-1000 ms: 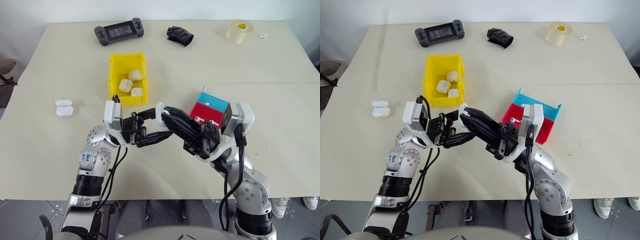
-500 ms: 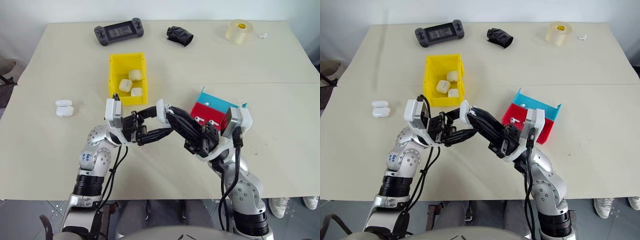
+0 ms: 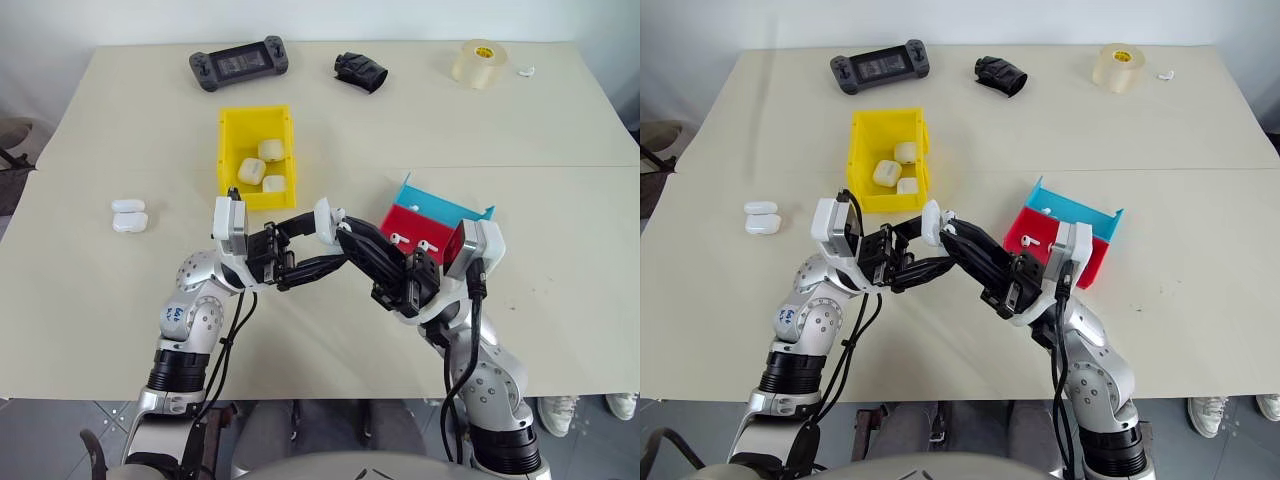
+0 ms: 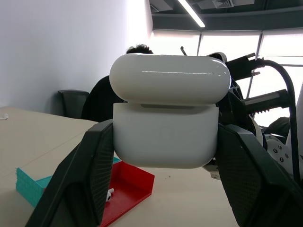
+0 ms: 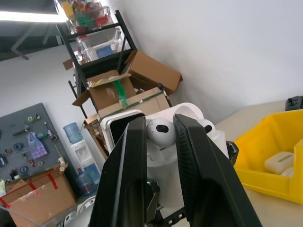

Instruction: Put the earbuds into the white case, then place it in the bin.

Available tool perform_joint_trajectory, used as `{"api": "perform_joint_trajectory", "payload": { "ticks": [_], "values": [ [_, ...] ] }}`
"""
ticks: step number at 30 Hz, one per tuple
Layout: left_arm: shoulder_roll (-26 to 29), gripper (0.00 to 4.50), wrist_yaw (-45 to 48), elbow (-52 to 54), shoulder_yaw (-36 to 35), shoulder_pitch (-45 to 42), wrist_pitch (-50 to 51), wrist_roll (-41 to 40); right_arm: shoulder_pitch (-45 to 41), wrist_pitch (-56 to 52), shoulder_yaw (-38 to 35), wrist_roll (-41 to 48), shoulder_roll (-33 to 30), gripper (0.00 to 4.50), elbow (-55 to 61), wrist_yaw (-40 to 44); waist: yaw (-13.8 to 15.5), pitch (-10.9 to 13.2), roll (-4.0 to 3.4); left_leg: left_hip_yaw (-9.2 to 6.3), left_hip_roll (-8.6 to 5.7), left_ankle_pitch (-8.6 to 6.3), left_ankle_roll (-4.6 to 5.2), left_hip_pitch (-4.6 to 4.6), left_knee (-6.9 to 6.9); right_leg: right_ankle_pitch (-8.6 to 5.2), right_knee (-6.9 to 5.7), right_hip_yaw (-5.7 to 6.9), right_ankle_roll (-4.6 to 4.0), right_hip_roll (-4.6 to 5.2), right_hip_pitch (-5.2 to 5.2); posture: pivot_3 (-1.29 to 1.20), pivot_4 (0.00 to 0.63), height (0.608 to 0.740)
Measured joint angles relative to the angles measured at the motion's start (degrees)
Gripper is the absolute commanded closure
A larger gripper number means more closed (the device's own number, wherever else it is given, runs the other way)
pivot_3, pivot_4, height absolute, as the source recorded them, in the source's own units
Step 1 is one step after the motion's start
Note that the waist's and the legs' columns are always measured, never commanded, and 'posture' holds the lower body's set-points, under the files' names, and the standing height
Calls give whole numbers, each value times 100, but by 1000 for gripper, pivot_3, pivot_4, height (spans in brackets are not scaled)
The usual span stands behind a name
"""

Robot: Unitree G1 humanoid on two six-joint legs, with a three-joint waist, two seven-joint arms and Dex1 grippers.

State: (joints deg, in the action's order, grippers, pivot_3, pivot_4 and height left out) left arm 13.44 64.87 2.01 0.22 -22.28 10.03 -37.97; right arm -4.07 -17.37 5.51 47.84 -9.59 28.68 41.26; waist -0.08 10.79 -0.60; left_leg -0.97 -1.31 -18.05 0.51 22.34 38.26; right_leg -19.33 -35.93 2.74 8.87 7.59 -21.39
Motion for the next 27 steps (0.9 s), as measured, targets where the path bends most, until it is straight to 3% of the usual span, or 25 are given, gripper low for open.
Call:
{"api": "perform_joint_trajectory", "payload": {
  "ticks": [5, 12, 16, 20, 23, 27],
  "values": [
    [-4, 1703, -8, 0, 36, 0, 0, 12, -12, -158, -59, 145, -319, 4025, 26, 46, 0, 0, 0, 0, 1, 0, 0, 0, 0, 0, 0, 0, 0, 0, 0, 0, 150, 740],
    [28, 1703, 37, 83, -81, -8, -124, 5, -26, -489, -174, 279, -721, 1750, 44, 35, 5, 0, 1, 0, 0, 0, 0, 0, 0, 0, 2, 0, 0, 1, 1, 0, 150, 740],
    [326, 1703, 133, 149, -129, -8, -263, 83, 176, -634, -593, 282, -1468, 488, 254, 117, 20, 1, 3, 1, -3, -1, 1, 1, 0, 0, 7, 1, 0, 4, 4, 0, 150, 740],
    [853, 1703, 307, -19, -103, -12, -676, 679, 569, -651, -1096, 107, -2291, 488, 357, 412, 27, 2, 4, 5, -5, -1, 2, -1, -1, 0, 10, 2, 0, -1, 7, 0, 150, 740],
    [1265, 1703, 301, -248, 251, -204, -967, 1477, 564, -699, -1280, 108, -2612, 1075, 358, 563, 31, 4, 7, 7, -8, -1, 2, 0, 0, 0, 10, 2, 0, -1, 7, 0, 150, 740],
    [1709, 1703, 199, -335, 567, -496, -1039, 2289, 125, -749, -1205, -227, -2936, 2382, 369, 650, 19, 4, 9, 5, -1, 0, 3, -2, -8, 0, 12, 0, 0, 1, 5, 0, 150, 740]
  ]
}}
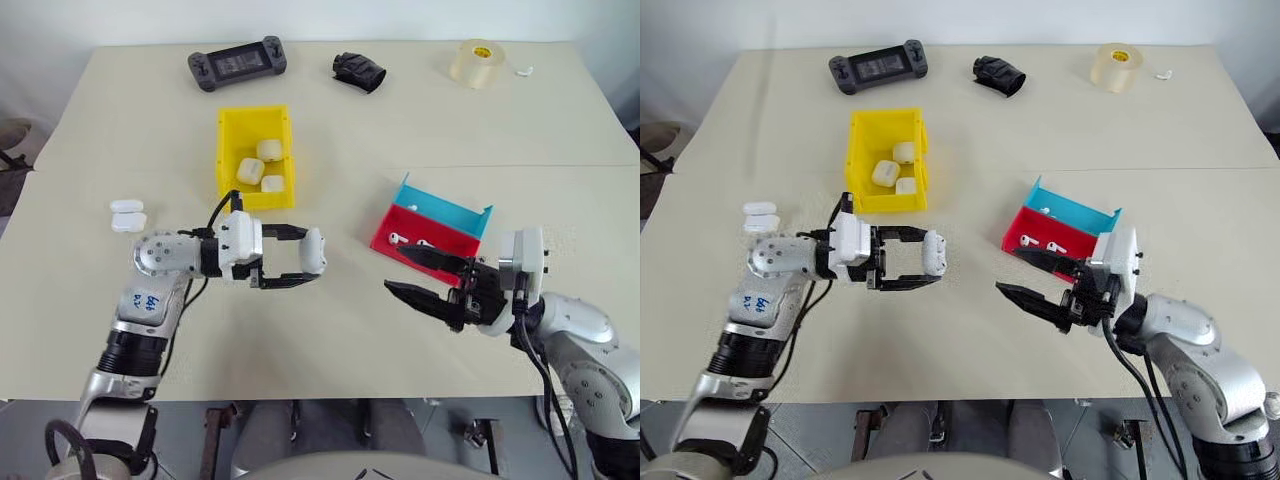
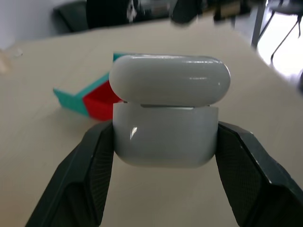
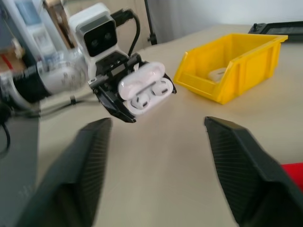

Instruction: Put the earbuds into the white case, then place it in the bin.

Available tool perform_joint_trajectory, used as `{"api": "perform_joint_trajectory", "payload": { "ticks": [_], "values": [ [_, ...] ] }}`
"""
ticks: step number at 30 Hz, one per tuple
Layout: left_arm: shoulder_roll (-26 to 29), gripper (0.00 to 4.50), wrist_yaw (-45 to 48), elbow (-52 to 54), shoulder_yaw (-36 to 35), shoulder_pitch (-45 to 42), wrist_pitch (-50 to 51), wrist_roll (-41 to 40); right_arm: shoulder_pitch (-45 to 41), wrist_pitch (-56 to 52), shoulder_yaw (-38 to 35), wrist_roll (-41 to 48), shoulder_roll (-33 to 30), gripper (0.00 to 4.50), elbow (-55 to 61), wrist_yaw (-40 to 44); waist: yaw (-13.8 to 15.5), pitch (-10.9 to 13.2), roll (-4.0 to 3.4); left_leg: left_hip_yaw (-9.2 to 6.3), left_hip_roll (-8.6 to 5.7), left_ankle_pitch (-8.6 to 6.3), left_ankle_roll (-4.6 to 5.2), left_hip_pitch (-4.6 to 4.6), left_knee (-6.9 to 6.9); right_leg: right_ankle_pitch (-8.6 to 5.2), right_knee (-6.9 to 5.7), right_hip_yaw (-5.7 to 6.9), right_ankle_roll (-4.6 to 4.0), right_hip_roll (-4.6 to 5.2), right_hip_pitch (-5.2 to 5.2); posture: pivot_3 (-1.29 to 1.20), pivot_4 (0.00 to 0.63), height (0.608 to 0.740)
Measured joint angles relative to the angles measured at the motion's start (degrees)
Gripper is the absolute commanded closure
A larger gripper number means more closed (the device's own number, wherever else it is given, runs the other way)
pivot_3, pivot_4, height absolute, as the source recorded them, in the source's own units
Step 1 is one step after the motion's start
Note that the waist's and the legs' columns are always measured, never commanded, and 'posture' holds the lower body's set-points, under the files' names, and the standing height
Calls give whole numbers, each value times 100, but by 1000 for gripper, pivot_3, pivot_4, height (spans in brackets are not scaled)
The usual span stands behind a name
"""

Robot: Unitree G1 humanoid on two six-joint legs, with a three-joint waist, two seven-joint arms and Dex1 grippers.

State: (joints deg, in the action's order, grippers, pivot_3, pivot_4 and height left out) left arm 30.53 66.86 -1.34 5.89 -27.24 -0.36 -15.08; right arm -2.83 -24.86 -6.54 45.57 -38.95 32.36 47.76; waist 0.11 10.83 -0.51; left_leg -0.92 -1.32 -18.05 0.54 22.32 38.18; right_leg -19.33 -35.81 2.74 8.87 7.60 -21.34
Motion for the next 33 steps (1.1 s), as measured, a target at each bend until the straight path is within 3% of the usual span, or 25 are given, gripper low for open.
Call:
{"api": "perform_joint_trajectory", "payload": {
  "ticks": [6, 17, 26, 30, 33],
  "values": [
    [28, 1703, -11, 163, 418, 52, 289, 203, -796, -327, 922, -437, 187, 4460, 62, -232, -11, 1, 2, -5, 2, 0, 0, 7, 0, 0, 0, 4, 0, 1, -7, 0, 150, 740],
    [79, 1703, -231, 742, 646, 84, 767, 256, -1854, -1128, 2220, -1034, 864, 4460, -139, -544, 13, 0, 8, -11, -2, 0, 0, 11, 7, 0, -5, 7, 0, 5, -7, 0, 150, 740],
    [74, 1703, -427, 831, 223, 326, 843, -101, -1258, -755, 1344, -1073, 430, 4460, -580, -52, -2, -1, 10, -8, 2, 0, 0, 10, 3, 0, -5, 7, 0, 2, -8, 0, 150, 740],
    [-164, 1703, -960, 1058, -307, 546, 1170, -492, -809, -630, 790, -566, 507, 4460, -529, 228, -1, -1, 10, -8, 3, 0, 1, 8, 2, 0, -4, 6, 0, 4, -5, 0, 150, 740],
    [-357, 1703, -1595, 1197, -677, 785, 1510, -657, -450, -577, 383, -236, 527, 3604, -298, 266, 2, -1, 12, -10, 3, 0, 1, 8, 3, 0, -6, 7, 0, 5, -5, 0, 150, 740]
  ]
}}
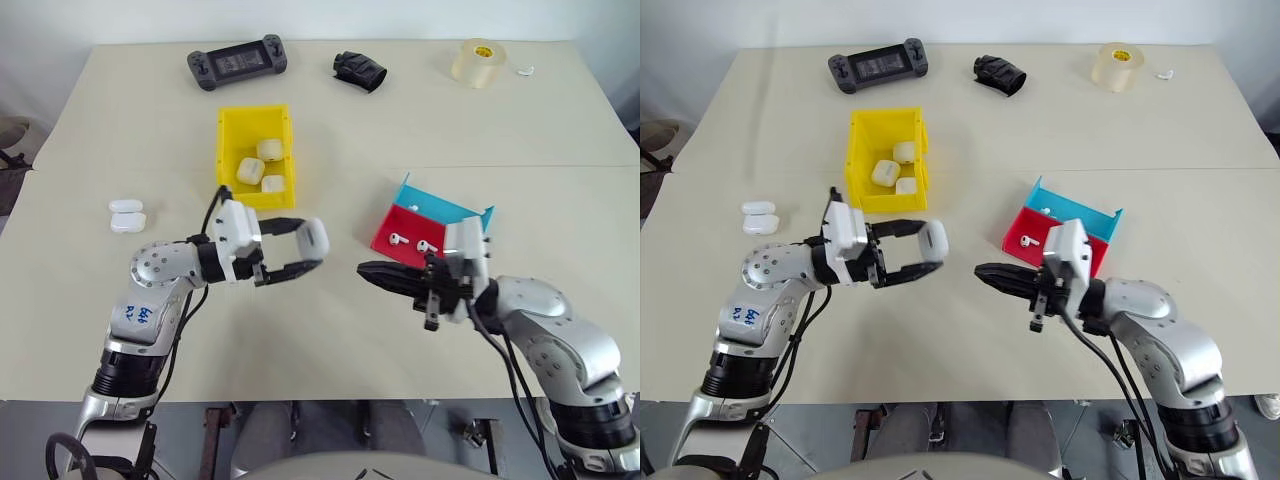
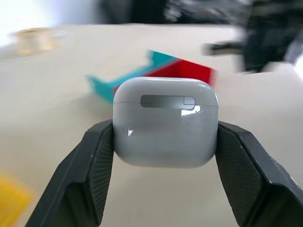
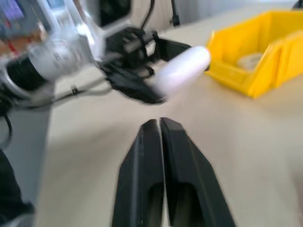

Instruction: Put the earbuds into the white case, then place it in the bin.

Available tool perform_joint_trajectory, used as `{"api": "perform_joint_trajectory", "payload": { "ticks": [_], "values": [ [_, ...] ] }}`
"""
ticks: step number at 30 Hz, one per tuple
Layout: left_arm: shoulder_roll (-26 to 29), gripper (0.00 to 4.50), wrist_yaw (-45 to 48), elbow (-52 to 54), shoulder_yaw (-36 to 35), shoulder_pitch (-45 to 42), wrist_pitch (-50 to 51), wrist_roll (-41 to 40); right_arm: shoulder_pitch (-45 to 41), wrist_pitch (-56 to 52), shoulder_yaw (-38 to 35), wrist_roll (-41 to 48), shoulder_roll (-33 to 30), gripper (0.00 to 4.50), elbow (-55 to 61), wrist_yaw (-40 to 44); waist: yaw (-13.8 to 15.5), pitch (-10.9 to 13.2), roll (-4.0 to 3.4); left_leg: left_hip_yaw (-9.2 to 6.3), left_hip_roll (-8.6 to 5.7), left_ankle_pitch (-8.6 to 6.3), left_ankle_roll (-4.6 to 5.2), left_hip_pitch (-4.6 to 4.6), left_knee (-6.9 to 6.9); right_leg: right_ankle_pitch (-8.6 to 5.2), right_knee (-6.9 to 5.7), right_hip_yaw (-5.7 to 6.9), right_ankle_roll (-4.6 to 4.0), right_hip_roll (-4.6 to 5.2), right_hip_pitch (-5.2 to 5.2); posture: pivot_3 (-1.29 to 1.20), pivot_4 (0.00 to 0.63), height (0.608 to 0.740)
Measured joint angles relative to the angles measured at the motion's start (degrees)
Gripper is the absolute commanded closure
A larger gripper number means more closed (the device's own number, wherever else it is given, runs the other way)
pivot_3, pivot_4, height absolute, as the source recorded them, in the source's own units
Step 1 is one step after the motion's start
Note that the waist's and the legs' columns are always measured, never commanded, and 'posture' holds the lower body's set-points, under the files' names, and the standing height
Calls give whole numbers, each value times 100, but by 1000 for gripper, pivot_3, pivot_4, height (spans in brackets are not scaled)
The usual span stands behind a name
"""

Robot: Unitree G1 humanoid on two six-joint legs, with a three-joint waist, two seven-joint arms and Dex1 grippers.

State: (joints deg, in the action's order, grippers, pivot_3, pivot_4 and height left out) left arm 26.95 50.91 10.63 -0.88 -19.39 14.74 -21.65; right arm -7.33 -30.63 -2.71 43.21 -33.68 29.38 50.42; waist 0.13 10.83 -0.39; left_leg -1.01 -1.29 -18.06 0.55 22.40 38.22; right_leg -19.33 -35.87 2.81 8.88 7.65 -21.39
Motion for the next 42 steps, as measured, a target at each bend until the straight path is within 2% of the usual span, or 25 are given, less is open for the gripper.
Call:
{"api": "perform_joint_trajectory", "payload": {
  "ticks": [3, 6, 9, 11, 14, 18, 20, 23, 26, 30, 33, 36, 39, 42],
  "values": [
    [-201, 1703, -934, 111, -378, 229, 238, 136, 447, 233, -437, 18, 9, 2555, 208, -90, 22, 0, 1, 2, -2, 0, 0, -2, 2, 0, -1, -2, 0, 0, 2, 0, 150, 740],
    [-642, 1703, -1906, 232, -635, 214, 363, 263, 723, 404, -674, -53, 8, 1554, 224, -178, 100, -1, 6, 3, -2, 1, -1, -2, 11, 0, -3, -3, 0, 0, 4, 0, 150, 740],
    [-785, 1703, -2655, 43, -785, -106, 360, 588, 850, 596, -739, -233, 8, 538, 203, -243, 150, -1, 8, 4, -7, 3, -5, -2, 16, 0, -4, -3, 0, -1, 4, 0, 150, 740],
    [-778, 1703, -2863, -265, -807, -487, 331, 728, 843, 678, -740, -299, 8, 31, 202, -265, 155, -4, 11, 4, -16, 3, -5, -2, 19, 0, -7, -3, 0, -1, 5, 0, 150, 740],
    [-743, 1703, -2931, -1005, -662, -1101, 75, 988, 817, 719, -747, -333, 8, 31, 190, -285, 146, -4, 13, 3, -37, 3, -4, -4, 15, 0, -8, -2, 1, 0, 5, 0, 150, 740],
    [-793, 1703, -3008, -2502, -595, -2039, -231, 1186, 694, 813, -738, -388, 10, 31, 174, -350, 134, -4, 18, 4, -41, 3, -5, -2, 9, 1, -6, 0, 1, -1, 0, 0, 150, 740],
    [-817, 961, -2935, -2921, -502, -2216, -418, 1250, 692, 814, -738, -387, 12, 0, 179, -385, 114, -4, 19, 6, -41, 3, -4, -2, 0, 1, -5, 1, 2, -1, -5, 0, 150, 740],
    [-844, 116, -2859, -3278, -460, -2314, -614, 1290, 702, 814, -735, -383, 15, 0, 201, -443, 108, -3, 21, 7, -38, 3, -5, -1, -6, 1, -5, 6, 2, -2, -10, 0, 150, 740],
    [-843, 51, -2607, -3114, -452, -2261, -641, 1209, 745, 816, -732, -382, 43, 0, 205, -479, 120, -1, 23, 6, -38, 3, -5, 0, -3, 1, -5, 7, 2, 0, -10, 0, 150, 740],
    [-612, 51, -2161, -1809, -570, -1666, -498, 728, 797, 838, -704, -384, 66, 0, 204, -485, 89, -1, 24, 5, -20, 3, -5, -2, -5, 1, -6, 5, 1, 0, -9, 0, 150, 740],
    [131, 51, -1608, -876, -871, -801, -223, 332, 825, 937, -716, -384, 43, 0, 163, -358, -21, -3, 21, 11, 2, 3, -8, -15, -15, -1, -8, 3, -1, -8, -6, 0, 150, 740],
    [611, 51, -1092, -674, -1197, -163, -177, 101, 851, 980, -778, -385, -53, 0, 13, -177, -6, -3, 21, 11, 5, 4, -9, -15, -5, -2, -7, 4, -4, -7, 2, 0, 150, 740],
    [1221, 51, -33, -556, -1714, 723, -200, -544, 780, 1099, -896, -390, -317, 0, -189, 162, -14, -3, 21, 15, 3, 2, -7, -17, -2, -2, -3, -1, -3, 3, 7, 0, 150, 740],
    [1706, 51, 577, -534, -1939, 1367, -104, -697, 673, 1194, -1055, -431, -533, 0, -576, 422, 30, -3, 21, 8, 3, 2, -6, -19, -2, -2, 6, 4, -4, 4, 17, 0, 150, 740]
  ]
}}
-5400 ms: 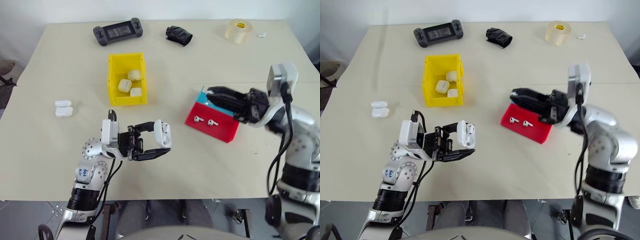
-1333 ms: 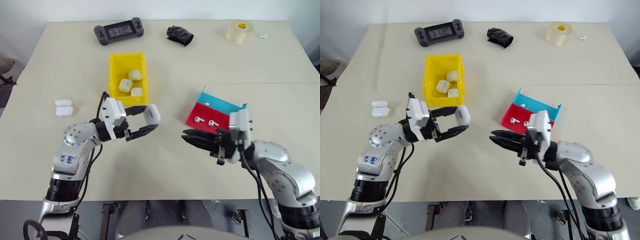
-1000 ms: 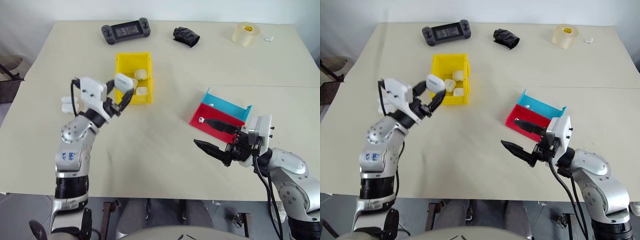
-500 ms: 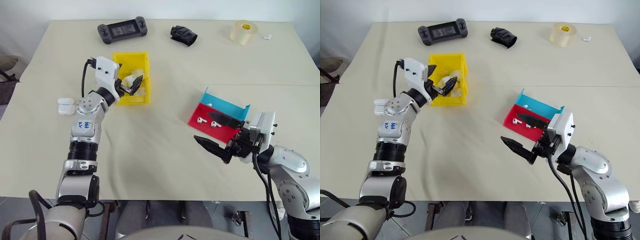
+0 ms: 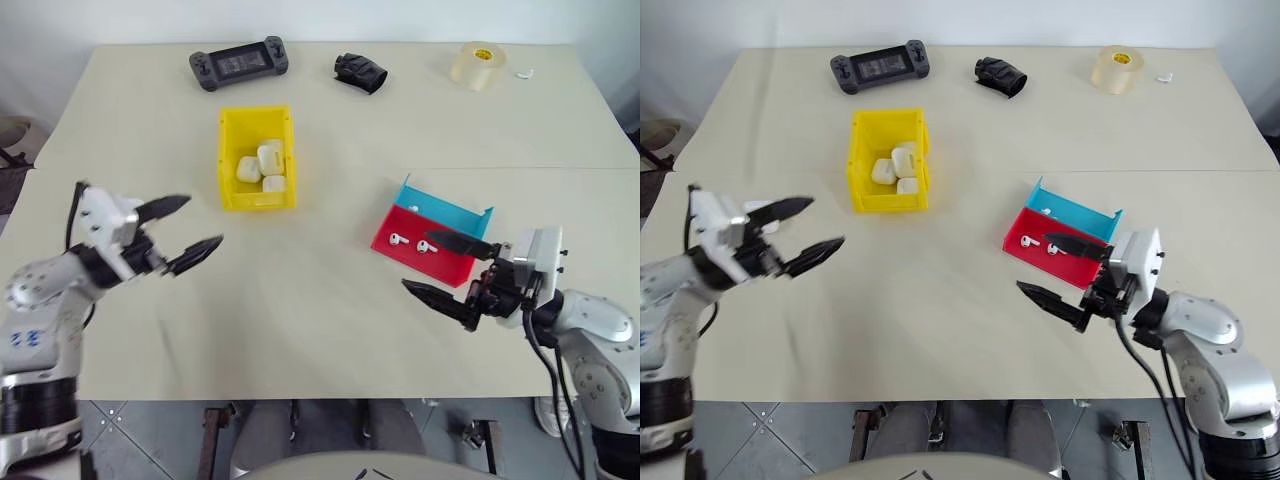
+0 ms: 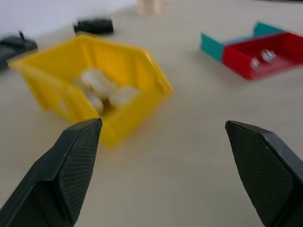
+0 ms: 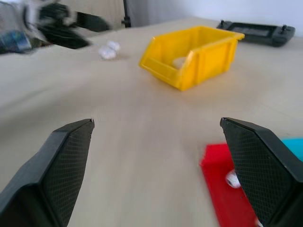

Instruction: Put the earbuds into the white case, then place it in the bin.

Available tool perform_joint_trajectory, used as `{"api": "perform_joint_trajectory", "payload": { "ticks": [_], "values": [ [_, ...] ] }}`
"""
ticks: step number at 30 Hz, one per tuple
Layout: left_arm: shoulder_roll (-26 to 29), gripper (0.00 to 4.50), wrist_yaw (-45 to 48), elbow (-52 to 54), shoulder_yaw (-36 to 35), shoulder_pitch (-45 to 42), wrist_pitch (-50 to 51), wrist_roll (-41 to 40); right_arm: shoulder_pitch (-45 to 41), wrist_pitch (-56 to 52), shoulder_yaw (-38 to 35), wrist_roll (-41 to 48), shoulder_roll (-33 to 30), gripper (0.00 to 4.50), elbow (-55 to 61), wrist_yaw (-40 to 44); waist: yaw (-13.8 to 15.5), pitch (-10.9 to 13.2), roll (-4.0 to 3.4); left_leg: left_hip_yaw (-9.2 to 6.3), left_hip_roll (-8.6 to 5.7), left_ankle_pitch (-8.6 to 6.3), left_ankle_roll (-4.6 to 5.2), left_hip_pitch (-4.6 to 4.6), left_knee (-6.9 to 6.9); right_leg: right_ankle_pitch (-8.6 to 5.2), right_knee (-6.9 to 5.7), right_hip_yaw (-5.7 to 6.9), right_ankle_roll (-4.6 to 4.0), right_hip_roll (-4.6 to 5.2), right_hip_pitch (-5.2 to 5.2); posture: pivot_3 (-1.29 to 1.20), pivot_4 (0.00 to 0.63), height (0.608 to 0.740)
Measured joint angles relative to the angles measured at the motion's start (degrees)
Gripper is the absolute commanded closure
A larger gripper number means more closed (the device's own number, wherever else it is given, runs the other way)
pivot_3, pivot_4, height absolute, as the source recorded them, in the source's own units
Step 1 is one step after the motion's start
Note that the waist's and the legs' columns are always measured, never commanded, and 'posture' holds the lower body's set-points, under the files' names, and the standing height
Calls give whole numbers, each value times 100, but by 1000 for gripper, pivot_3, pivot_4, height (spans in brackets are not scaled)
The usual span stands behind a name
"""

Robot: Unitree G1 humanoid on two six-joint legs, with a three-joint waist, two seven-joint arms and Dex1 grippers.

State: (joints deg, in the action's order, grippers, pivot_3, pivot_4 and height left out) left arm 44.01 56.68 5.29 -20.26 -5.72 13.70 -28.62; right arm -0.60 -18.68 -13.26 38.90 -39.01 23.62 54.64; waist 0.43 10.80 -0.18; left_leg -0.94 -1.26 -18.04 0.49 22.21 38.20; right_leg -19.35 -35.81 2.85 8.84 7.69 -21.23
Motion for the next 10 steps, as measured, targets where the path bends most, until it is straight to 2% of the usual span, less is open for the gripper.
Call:
{"api": "perform_joint_trajectory", "payload": {
  "ticks": [4, 10],
  "values": [
    [-89, 51, 330, 5, -120, 349, -455, -20, -186, 134, -63, -77, -215, 0, -344, 362, 71, 0, 0, 4, 0, -1, 2, -1, 0, 1, 14, -2, -2, 4, 1, 0, 150, 740],
    [-289, 51, -92, 264, -101, 386, -710, 168, -344, 244, -76, -149, -262, 0, -729, 587, 84, 0, 0, 5, 0, -1, 2, -1, -2, 3, 3, 0, -3, 2, 1, 0, 150, 740]
  ]
}}
